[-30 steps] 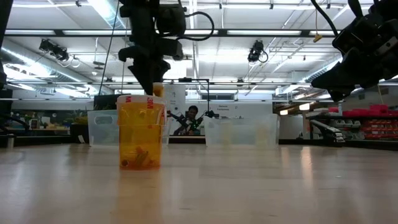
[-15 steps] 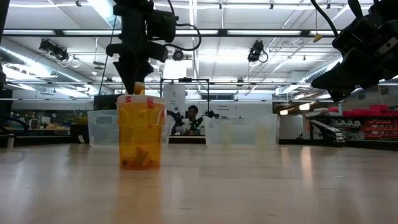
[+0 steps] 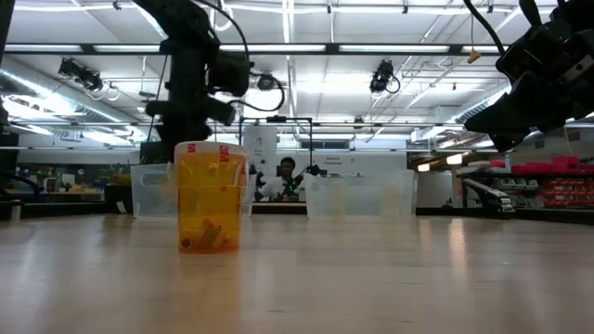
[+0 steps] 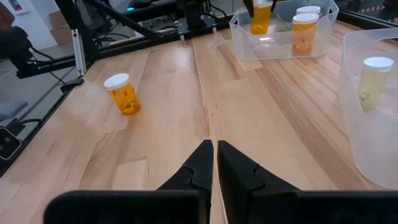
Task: Pick and place medicine bottles into bin by pill shape (circle, oval)
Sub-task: Put the large orange pill bottle into the left transparent bin
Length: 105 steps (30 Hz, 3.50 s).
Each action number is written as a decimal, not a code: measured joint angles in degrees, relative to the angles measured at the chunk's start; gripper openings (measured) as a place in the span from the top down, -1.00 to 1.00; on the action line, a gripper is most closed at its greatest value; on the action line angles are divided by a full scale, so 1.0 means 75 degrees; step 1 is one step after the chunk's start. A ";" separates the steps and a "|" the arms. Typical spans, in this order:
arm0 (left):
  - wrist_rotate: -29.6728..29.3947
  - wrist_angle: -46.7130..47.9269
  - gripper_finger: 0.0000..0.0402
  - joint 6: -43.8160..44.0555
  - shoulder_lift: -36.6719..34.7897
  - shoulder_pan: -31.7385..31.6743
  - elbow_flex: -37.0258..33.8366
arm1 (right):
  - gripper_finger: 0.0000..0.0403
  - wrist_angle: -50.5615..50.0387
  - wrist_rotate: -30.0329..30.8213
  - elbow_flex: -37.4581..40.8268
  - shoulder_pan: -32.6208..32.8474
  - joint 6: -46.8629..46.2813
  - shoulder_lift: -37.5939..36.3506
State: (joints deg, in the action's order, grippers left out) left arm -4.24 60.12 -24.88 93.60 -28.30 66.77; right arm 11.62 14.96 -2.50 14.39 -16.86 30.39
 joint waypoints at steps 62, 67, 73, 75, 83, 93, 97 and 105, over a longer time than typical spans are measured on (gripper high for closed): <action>0.0058 -0.0959 -0.53 0.0069 0.0015 -0.0338 -0.0960 | 0.85 0.0003 0.0000 0.0000 0.0000 0.0000 -0.0001; 0.0060 -0.0997 -0.58 0.0092 0.0012 -0.0304 -0.0960 | 0.85 0.0003 0.0000 0.0000 -0.0001 0.0000 0.0000; 0.0060 -0.1099 -0.64 0.0198 0.0012 -0.0180 -0.0960 | 0.85 0.0003 0.0000 0.0000 -0.0002 0.0000 -0.0001; 0.0065 -0.1149 -0.65 0.0196 0.0012 -0.0141 -0.0957 | 0.85 0.0001 -0.0001 0.0000 0.0000 0.0000 -0.0001; 0.0057 -0.1252 -0.67 0.0211 0.0009 -0.0125 -0.0954 | 0.85 0.0001 0.0000 0.0000 -0.0003 0.0000 -0.0003; 0.0057 -0.1942 -0.66 -0.0131 0.0006 0.0254 -0.0951 | 0.85 0.0000 0.0000 0.0000 -0.0001 0.0000 -0.0003; 0.0048 -0.2209 -0.63 -0.0239 0.0006 0.0450 -0.0951 | 0.85 0.0003 0.0000 0.0000 0.0000 0.0000 -0.0003; -0.0319 -0.2264 -0.52 -0.0385 -0.0079 0.0785 -0.0951 | 0.85 0.0000 0.0000 0.0000 -0.0003 -0.0003 -0.0003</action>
State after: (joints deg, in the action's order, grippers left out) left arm -6.63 43.13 -27.77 93.01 -22.41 59.64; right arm 11.62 14.96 -2.50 14.37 -16.88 30.37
